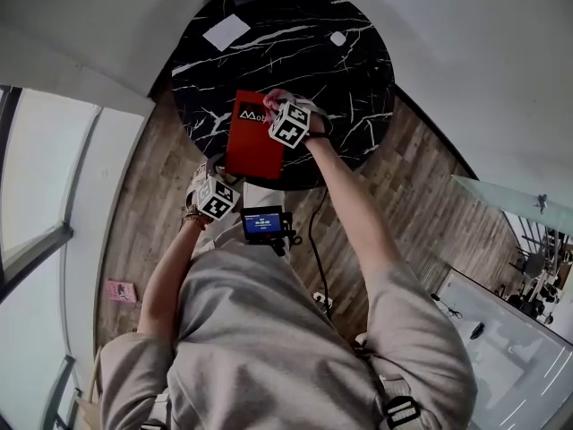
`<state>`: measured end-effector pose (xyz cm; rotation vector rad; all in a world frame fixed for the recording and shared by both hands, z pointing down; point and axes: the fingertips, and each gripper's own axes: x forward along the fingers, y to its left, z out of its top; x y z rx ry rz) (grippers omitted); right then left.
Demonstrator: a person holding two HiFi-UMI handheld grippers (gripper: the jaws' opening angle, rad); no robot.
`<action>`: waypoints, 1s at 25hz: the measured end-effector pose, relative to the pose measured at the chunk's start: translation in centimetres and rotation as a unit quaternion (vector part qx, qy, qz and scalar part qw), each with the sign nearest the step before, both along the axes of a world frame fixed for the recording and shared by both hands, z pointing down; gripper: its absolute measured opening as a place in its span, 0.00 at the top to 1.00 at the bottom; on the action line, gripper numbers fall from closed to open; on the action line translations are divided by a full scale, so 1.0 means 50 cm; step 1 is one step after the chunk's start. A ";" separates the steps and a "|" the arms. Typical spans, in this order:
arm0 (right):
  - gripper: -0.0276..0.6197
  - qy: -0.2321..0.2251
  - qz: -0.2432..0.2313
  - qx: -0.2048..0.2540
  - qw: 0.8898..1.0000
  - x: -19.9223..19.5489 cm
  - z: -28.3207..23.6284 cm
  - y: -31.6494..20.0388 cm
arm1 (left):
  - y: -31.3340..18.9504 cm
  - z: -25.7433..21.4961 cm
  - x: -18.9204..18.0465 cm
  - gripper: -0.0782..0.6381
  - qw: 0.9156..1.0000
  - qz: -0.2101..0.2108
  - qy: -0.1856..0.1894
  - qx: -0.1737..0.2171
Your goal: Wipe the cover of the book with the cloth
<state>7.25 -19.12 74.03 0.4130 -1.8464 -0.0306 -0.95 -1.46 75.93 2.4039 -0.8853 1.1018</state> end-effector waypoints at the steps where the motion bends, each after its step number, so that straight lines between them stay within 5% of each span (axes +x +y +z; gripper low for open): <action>1: 0.82 0.001 -0.001 -0.001 1.000 -0.002 -0.002 0.006 | 0.001 0.000 0.001 0.41 1.000 0.000 0.000 0.000; 25: 0.82 0.015 -0.060 -0.080 0.995 -0.049 0.007 0.204 | -0.003 0.005 0.005 0.39 1.000 0.001 0.009 -0.015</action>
